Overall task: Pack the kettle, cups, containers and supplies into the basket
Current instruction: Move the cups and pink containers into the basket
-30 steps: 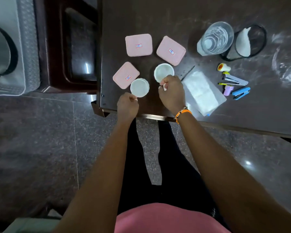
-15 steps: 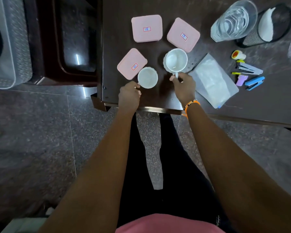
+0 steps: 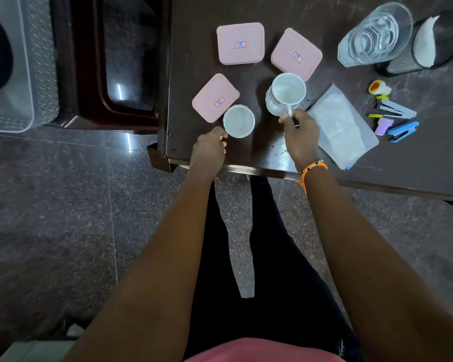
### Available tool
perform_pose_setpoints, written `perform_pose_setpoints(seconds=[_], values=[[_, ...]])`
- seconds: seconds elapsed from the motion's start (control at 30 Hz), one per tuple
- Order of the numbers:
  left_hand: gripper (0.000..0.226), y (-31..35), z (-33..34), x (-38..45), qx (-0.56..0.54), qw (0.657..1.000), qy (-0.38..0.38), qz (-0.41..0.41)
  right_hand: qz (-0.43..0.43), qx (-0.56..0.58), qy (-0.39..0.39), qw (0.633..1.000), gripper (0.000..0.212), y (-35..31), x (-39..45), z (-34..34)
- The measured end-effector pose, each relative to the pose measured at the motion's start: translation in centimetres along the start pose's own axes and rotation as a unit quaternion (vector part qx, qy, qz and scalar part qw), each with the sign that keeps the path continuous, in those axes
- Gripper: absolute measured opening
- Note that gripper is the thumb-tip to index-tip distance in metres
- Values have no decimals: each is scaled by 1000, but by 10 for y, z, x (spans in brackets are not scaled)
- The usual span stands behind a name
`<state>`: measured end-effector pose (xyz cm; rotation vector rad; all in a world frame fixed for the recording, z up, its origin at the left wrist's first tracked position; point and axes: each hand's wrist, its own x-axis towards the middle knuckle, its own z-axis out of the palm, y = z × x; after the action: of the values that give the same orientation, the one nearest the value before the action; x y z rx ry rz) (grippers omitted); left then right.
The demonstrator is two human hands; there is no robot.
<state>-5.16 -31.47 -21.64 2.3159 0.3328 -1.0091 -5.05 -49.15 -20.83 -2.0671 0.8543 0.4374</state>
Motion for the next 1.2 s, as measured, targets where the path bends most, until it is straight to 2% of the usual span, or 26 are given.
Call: perform_pose_setpoints(seconds=[0.07,0.23,0.37,0.5,0.7,0.83,0.97,1.07,1.2], values=[[26,-4,1,1,4,1000,8,9,-3,-3,-1,1000,25,1,-2,1],[26,-4,-4,1,-67,998,-9,4,-5,-12,-9,1000,26,-2,-7,0],[25,16,-15,-10,-67,996,-30,53,-24,-46,21,998,27,-10,-8,-10],[22,26,-28,-33,-84,994,-19,63,-49,-81,45,994,26,-27,-18,-17],[13,-2,-85,-81,-131,982,100,94,-127,-86,40,987,27,-93,-55,-9],[18,-38,-141,-103,-161,963,201,75,-173,-26,-36,984,26,-156,-85,21],[18,-80,-202,-111,-175,940,290,42,-169,59,-130,975,26,-221,-106,73],[20,-105,-236,-104,-180,922,343,23,-165,78,-167,969,26,-260,-110,109],[25,-132,-269,-81,-175,918,356,-8,-164,77,-188,965,26,-300,-108,158]])
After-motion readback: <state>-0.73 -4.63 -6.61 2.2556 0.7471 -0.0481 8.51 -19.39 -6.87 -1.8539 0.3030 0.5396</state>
